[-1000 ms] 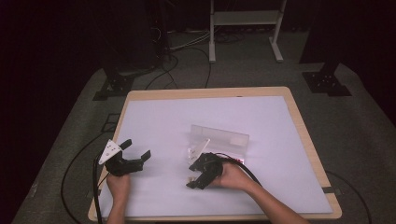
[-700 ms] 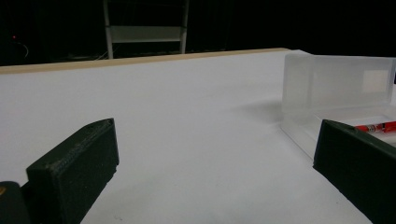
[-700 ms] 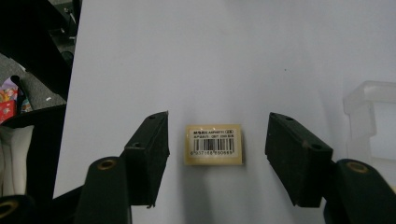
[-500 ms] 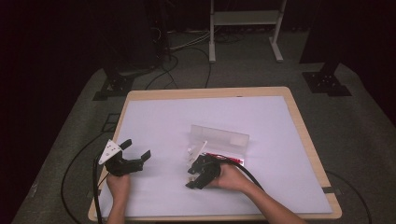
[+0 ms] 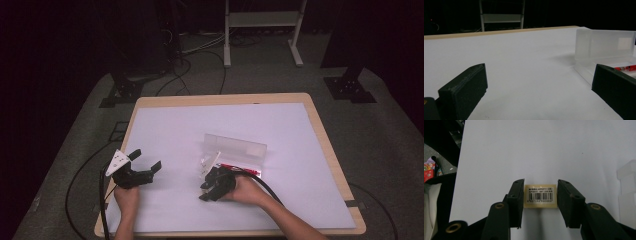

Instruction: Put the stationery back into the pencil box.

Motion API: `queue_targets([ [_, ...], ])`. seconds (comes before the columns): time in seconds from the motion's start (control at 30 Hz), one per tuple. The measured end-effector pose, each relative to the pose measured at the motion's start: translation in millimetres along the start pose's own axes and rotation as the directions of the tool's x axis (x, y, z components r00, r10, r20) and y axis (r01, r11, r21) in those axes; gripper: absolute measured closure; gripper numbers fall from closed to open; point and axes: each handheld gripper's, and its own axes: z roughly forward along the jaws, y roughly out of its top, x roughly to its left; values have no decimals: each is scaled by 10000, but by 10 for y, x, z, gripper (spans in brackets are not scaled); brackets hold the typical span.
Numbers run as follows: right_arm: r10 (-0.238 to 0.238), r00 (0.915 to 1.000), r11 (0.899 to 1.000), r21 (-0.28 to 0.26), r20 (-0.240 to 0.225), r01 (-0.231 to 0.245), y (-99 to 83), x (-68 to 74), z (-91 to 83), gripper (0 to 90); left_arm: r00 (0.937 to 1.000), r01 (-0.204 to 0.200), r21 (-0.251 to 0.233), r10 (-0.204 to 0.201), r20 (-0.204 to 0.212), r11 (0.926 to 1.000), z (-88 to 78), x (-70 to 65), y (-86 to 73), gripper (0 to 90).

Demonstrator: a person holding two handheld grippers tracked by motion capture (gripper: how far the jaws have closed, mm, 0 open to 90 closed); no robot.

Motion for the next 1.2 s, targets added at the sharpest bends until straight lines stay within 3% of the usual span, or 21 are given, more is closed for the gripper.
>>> queue_targets([
  [0.43,104,9997,9999,-100,-207,-106,0,-19,-49,581,10000,-4,-5,4,-6,10000,1,-1,0,0],
  [1.2,268,9993,9976,-639,244,-252,63,-149,-475,584,10000,29,-34,-29,-21,10000,5,-6,-2,0],
])
